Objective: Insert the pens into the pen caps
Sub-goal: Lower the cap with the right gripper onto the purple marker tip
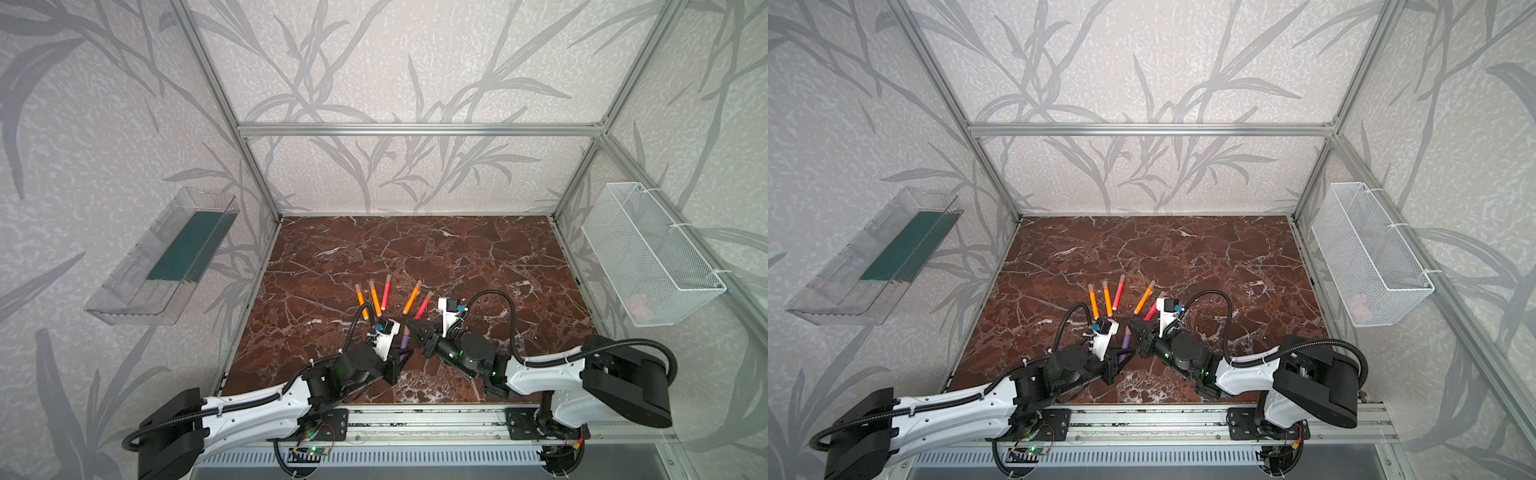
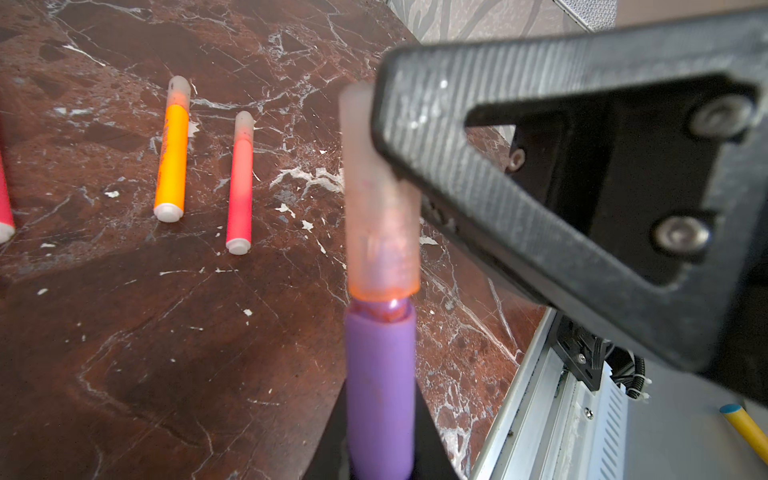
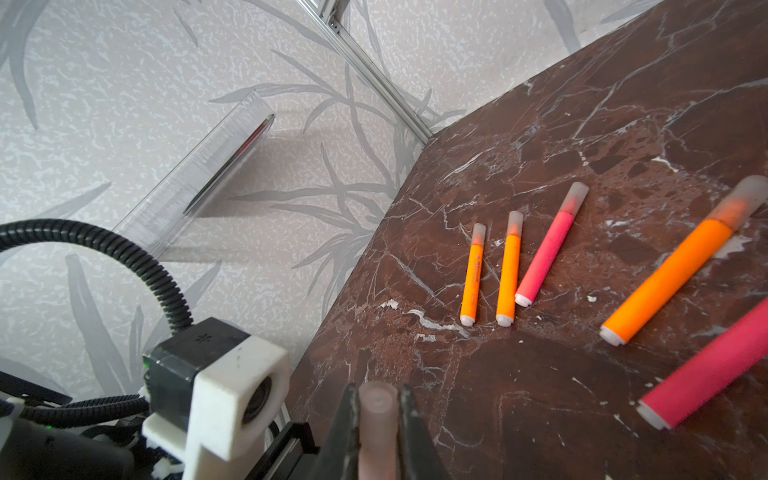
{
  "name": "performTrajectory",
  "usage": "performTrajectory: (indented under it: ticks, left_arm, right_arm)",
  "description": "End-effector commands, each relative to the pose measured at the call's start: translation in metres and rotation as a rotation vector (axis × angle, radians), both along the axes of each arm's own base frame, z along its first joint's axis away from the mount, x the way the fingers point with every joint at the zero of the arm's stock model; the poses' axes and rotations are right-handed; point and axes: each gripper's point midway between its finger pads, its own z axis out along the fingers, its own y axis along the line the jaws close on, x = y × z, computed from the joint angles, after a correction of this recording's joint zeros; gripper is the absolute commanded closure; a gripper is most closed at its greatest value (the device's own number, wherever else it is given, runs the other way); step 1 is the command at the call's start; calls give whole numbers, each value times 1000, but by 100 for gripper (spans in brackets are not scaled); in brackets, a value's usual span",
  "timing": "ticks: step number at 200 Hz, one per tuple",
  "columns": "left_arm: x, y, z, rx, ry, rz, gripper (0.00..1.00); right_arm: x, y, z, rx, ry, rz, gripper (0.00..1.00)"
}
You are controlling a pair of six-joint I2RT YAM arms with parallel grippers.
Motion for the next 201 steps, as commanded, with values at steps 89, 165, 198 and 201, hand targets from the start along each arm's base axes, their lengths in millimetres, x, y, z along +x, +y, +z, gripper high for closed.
performTrajectory:
  ticks: [89,165,198,201]
  left_arm:
    - [8,-8,52,-134,-113,12,100]
    - [8,-9,51,-124,-110,8,100]
    - [9,-12,48,-106,-112,-4,100]
    - [8,-12,48,-102,-110,-7,100]
  right_arm:
    - [-13,-19,-27,-109,13,3,78]
    - [-10,-43,5,-97,-53,-63,66]
    - [-13,-52,46,-139,-115,-61,49]
    - [-13,-53,49,-141,-117,-64,48]
